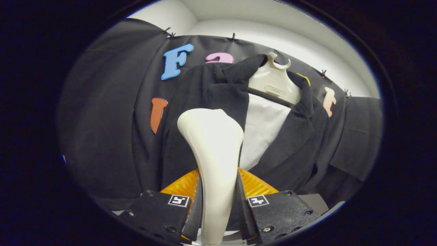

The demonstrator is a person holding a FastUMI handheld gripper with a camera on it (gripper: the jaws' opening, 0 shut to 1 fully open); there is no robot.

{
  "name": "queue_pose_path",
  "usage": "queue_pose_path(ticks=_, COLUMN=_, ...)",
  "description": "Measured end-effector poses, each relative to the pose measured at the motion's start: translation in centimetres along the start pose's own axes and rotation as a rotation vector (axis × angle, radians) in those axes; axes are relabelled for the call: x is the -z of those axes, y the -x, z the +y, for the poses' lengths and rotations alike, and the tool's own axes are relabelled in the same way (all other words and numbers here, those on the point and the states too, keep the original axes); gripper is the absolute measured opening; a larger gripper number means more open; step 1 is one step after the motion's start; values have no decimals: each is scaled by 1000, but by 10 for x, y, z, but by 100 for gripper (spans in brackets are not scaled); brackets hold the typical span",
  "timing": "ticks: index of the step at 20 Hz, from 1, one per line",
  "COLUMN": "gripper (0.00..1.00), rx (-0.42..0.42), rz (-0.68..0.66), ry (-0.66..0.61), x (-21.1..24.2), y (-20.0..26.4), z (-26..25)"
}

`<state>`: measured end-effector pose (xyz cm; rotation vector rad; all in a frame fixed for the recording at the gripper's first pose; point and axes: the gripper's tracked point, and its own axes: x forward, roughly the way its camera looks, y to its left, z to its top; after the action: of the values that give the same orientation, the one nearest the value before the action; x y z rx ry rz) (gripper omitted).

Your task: Iron the clothes twice with a garment steamer, once on the left side and once on the right side.

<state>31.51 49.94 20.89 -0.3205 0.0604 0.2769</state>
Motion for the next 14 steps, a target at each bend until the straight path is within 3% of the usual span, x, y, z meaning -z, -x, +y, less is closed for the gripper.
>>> queue_pose_path(ticks=14, gripper=49, rx=-28, rz=112, ry=36, x=101, y=4, z=21)
